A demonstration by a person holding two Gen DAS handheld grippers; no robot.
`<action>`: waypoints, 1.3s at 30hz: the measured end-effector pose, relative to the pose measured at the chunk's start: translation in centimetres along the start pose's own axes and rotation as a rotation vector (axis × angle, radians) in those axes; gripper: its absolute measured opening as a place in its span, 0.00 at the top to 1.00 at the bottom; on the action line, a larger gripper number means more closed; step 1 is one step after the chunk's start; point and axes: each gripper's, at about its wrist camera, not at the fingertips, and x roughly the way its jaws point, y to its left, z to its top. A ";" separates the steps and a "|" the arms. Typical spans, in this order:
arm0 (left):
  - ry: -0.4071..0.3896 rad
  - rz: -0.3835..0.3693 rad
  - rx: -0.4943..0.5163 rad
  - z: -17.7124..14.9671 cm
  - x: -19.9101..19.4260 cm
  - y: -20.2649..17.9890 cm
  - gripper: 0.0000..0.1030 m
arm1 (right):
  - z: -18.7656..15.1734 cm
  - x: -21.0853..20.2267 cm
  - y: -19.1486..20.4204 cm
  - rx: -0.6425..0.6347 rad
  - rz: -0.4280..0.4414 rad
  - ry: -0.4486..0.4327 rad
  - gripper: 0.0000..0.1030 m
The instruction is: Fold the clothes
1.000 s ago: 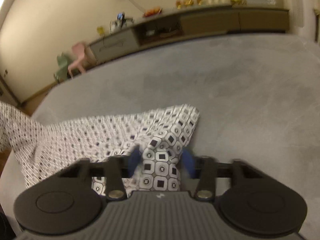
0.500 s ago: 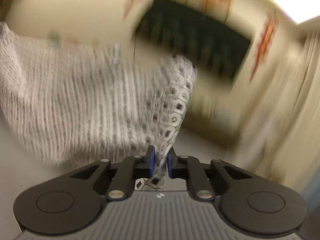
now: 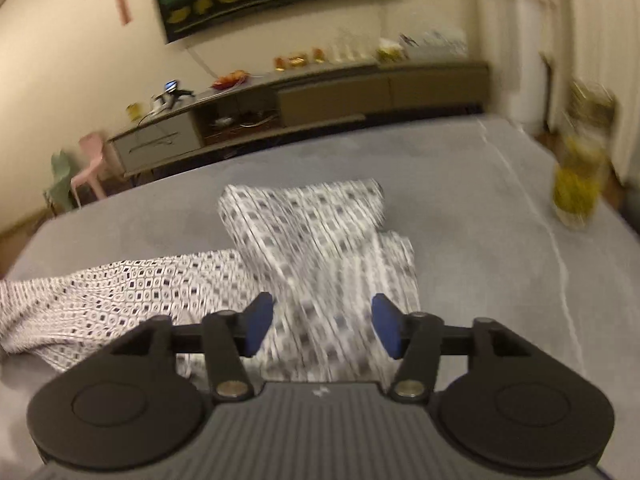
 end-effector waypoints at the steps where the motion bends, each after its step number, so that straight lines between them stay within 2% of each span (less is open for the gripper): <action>1: -0.004 0.018 0.006 0.1 0.5 -0.4 0.48 | 0.7 0.6 0.4 -0.024 -0.001 -0.002 0.37; 2: -0.020 0.021 0.023 0.2 0.7 -0.9 0.50 | 1.3 1.7 0.7 -0.035 0.001 0.007 0.35; 4: -0.062 0.012 0.066 0.5 1.1 -1.9 0.72 | 1.8 4.0 1.0 -0.054 0.003 0.040 0.37; 5: -0.103 -0.001 0.106 0.8 0.9 -2.6 0.82 | 2.0 5.2 1.1 -0.066 0.005 0.058 0.49; 6: -0.151 -0.012 0.147 1.0 0.7 -3.2 0.87 | 2.0 6.3 1.1 -0.083 0.011 0.076 0.66; 7: -0.253 -0.005 0.193 1.3 -0.5 -3.7 0.89 | 2.1 7.3 1.0 -0.095 0.008 0.087 0.96; 8: -0.384 -0.018 0.201 1.7 -2.5 -3.6 0.92 | 2.5 7.5 0.9 -0.099 -0.011 0.062 0.98; 9: -0.516 -0.076 0.156 2.1 -5.2 -2.5 0.92 | 2.9 6.2 0.7 -0.097 -0.019 -0.026 0.98; 10: -0.611 -0.137 0.116 2.2 -7.3 -1.3 0.92 | 3.4 3.7 0.5 -0.088 -0.007 -0.147 0.98; 11: -0.666 -0.160 0.094 2.0 -9.1 -0.1 0.92 | 3.7 1.0 0.7 -0.095 0.002 -0.267 0.98; 12: -0.656 -0.151 0.087 1.8 -9.8 1.1 0.92 | 3.5 -1.9 1.5 -0.144 -0.009 -0.378 0.98; 13: -0.607 -0.119 0.078 1.5 -9.9 2.2 0.92 | 2.7 -4.4 2.3 -0.215 -0.043 -0.472 0.97; 14: -0.506 -0.093 0.070 1.2 -9.1 3.3 0.92 | 1.9 -6.2 3.0 -0.276 -0.069 -0.522 0.95; 15: -0.402 -0.066 0.063 0.9 -8.3 4.4 0.92 | 0.8 -6.9 3.1 -0.320 -0.082 -0.492 0.90; 16: -0.285 -0.028 0.062 0.3 -7.1 5.1 0.92 | -0.3 -7.0 3.0 -0.355 -0.086 -0.414 0.84; 17: -0.195 0.010 0.061 -0.2 -6.0 5.5 0.92 | -1.3 -5.8 2.5 -0.361 -0.082 -0.247 0.78; 18: -0.115 0.037 0.056 -0.6 -5.0 5.8 0.92 | -2.6 -4.5 1.6 -0.331 -0.091 -0.094 0.78; 19: -0.042 0.062 0.051 -1.0 -4.1 6.1 0.92 | -3.9 -3.5 0.4 -0.266 -0.108 0.002 0.78; 20: -0.017 0.076 0.054 -1.3 -3.7 6.0 0.92 | -4.7 -2.8 -0.6 -0.193 -0.128 0.072 0.78; 21: -0.015 0.067 0.066 -1.4 -3.7 5.8 0.92 | -4.8 -2.4 -1.2 -0.153 -0.133 0.116 0.78; 22: -0.027 0.055 0.073 -1.3 -3.9 5.4 0.92 | -4.4 -2.8 -1.5 -0.130 -0.119 0.096 0.78; 23: -0.041 0.043 0.072 -1.1 -4.1 5.1 0.92 | -4.0 -3.4 -1.7 -0.095 -0.087 0.066 0.74; 25: -0.060 0.023 0.075 -1.1 -4.6 4.3 0.92 | -3.6 -4.1 -2.4 0.004 -0.012 0.054 0.64; 26: -0.065 0.022 0.081 -1.0 -4.8 3.9 0.92 | -3.6 -4.2 -2.7 0.045 0.015 0.055 0.63; 28: -0.069 0.023 0.096 -0.9 -4.8 3.0 0.86 | -3.8 -3.9 -2.6 0.056 0.005 0.043 0.62; 29: -0.072 0.036 0.091 -1.0 -4.7 3.0 0.76 | -3.7 -4.1 -2.1 0.040 0.006 0.016 0.60; 30: -0.075 0.049 0.086 -1.0 -4.6 3.0 0.58 | -3.6 -4.2 -1.6 0.024 0.007 -0.010 0.57; 32: -0.081 0.075 0.073 -1.1 -4.4 3.0 0.39 | -3.4 -4.3 -0.5 -0.015 0.010 -0.057 0.43; 34: -0.087 0.087 0.032 -0.9 -4.2 3.4 0.39 | -3.4 -3.7 1.5 -0.096 0.015 -0.063 0.42; 37: -0.091 0.078 -0.030 -0.2 -3.7 3.4 0.37 | -3.2 -2.1 5.2 -0.256 0.006 -0.050 0.32; 39: -0.071 0.077 -0.035 0.1 -2.6 3.1 0.34 | -3.4 -0.4 7.0 -0.348 -0.030 -0.009 0.32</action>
